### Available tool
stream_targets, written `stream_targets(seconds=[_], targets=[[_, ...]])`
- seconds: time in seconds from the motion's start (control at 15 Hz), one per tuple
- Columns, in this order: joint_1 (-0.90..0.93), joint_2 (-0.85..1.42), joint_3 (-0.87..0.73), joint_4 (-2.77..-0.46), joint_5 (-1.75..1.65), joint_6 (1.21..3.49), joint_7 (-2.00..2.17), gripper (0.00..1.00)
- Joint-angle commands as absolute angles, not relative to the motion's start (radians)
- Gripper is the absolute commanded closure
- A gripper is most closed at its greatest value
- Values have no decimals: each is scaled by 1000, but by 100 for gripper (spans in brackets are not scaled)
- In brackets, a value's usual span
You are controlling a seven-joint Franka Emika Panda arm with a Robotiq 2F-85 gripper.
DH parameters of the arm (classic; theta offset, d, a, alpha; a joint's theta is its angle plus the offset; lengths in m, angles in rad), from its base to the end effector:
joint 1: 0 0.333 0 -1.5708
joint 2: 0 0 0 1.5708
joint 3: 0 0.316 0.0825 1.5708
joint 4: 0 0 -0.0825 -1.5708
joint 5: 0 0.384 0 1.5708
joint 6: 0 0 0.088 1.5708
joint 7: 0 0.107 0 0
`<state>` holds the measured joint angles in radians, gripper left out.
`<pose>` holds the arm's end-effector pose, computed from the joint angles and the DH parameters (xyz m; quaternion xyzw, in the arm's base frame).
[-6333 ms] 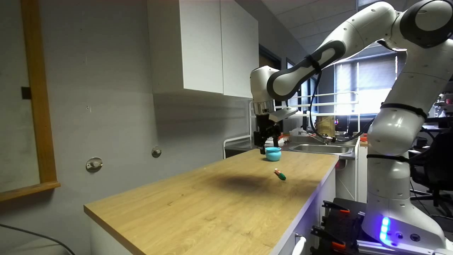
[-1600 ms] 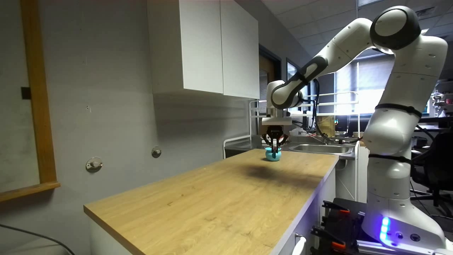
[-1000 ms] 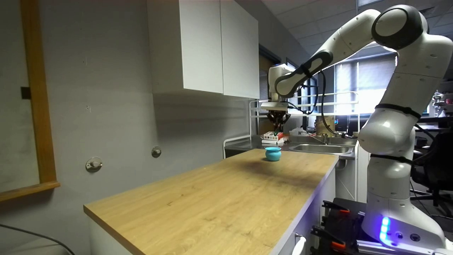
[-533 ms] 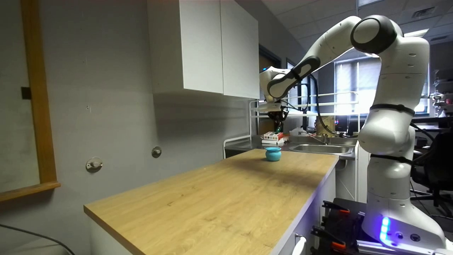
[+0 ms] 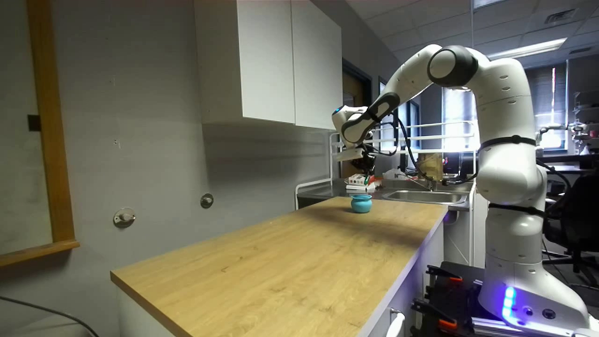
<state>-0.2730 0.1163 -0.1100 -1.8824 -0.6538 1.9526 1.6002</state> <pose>0.5337 -0.2565 0.4555 0.6231 -0.7215 0.1540 0.2598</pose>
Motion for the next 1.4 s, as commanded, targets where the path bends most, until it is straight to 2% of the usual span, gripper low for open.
stream_targets(seconds=[0.0, 0.67, 1.13, 1.2, 1.27, 1.33], targets=[[-232, 240, -165, -1744, -637, 1895, 1581, 94], [-166, 454, -212, -1587, -638, 1823, 1583, 94], [-128, 519, -219, -1527, -638, 1777, 1581, 94], [-126, 523, -221, -1522, -638, 1773, 1581, 88], [-127, 525, -223, -1507, -637, 1760, 1573, 55], [-127, 527, -225, -1501, -637, 1754, 1572, 58]])
